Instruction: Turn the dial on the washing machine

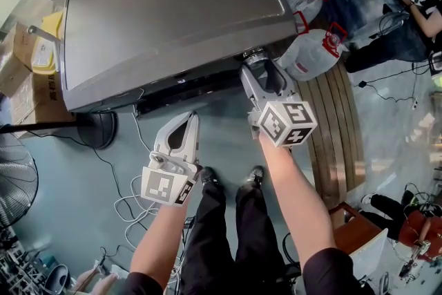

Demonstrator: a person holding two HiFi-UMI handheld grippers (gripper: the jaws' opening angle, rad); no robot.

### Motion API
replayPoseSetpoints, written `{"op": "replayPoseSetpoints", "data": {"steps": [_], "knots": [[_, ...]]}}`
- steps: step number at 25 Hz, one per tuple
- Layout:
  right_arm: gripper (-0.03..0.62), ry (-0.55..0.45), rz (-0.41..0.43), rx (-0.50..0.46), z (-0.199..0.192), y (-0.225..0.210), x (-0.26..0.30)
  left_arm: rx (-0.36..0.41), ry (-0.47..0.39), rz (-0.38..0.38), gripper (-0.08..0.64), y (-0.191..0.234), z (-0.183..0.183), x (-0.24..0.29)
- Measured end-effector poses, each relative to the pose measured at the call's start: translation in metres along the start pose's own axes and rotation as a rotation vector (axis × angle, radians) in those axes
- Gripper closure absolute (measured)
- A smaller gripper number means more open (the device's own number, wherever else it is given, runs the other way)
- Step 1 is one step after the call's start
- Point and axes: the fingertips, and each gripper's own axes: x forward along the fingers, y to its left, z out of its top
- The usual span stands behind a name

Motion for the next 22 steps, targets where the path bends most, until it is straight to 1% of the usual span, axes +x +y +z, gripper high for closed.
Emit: {"op": "replayPoseSetpoints", "data": {"steps": [4, 11, 20, 22], "knots": [[0.301, -0.015, 0.017, 0.134, 0.0005, -0.0004, 0.0000, 0.002, -0.003, -0.004, 0.545, -0.0001, 0.0018, 0.0023], [0.301, -0.031, 0.038, 0.241, 0.0020, -0.0004, -0.0005, 0.001, -0.006, -0.006, 0.545, -0.0013, 0.0031, 0.0042], [0.301, -0.058, 0.061, 0.485, 0.0045, -0.0014, -0.0012, -0.003, -0.016, -0.011, 0.545, -0.0056, 0.0081, 0.0078], [0.301, -0.080, 0.091, 0.538, 0.0076, 0.0012, -0.0002, -0.003, -0.017, -0.012, 0.545, -0.0054, 0.0085, 0.0074]]}}
